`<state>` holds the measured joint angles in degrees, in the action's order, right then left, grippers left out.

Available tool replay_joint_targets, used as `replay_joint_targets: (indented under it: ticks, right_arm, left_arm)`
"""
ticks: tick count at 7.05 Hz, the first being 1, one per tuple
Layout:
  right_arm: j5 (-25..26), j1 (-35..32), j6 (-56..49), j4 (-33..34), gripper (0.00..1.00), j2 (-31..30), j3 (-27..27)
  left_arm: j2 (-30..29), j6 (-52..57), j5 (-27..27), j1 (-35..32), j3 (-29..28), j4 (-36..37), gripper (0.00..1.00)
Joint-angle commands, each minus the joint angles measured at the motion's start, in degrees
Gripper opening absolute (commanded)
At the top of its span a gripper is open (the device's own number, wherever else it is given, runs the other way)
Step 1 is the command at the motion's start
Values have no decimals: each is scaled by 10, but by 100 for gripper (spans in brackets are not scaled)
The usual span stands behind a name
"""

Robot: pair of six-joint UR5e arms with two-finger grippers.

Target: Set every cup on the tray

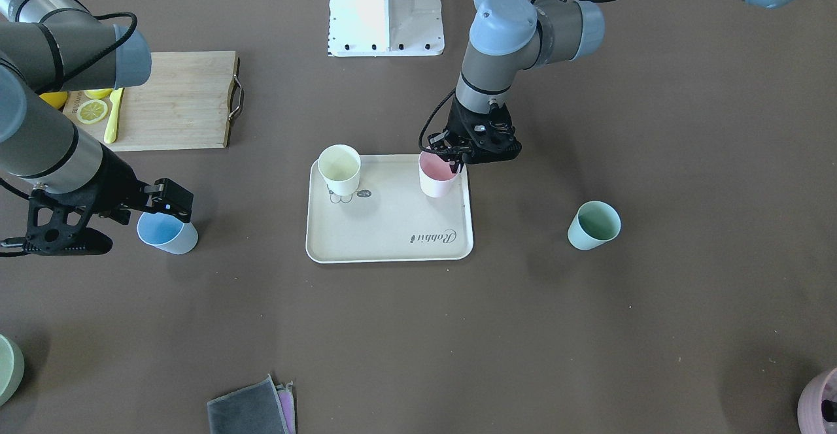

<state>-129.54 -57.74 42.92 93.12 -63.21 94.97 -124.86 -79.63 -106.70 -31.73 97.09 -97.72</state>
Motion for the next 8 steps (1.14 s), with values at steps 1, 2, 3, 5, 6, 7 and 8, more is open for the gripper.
replay_joint_targets:
  ticks: [1,2,3,5,6,7,8]
  right_arm:
    - [23,6,-45,-2,100,-26,-3]
    - [30,16,-45,-3,100,-31,-8]
    - [47,24,-43,-4,100,-39,-9]
    - [60,41,-42,-48,100,-66,-18]
    - [59,43,-39,-91,100,-79,-35]
    - [60,49,-38,-128,75,-86,-55]
    - [61,57,-41,-152,1,-82,-72]
  left_arm:
    - [-1,0,0,4,5,9,6]
    - [-1,1,10,4,9,10,96]
    - [-2,0,22,4,21,19,97]
    - [-7,5,21,4,57,68,97]
    - [-7,6,21,4,58,69,97]
    - [-6,10,20,4,63,69,97]
    - [-4,36,20,-3,76,79,97]
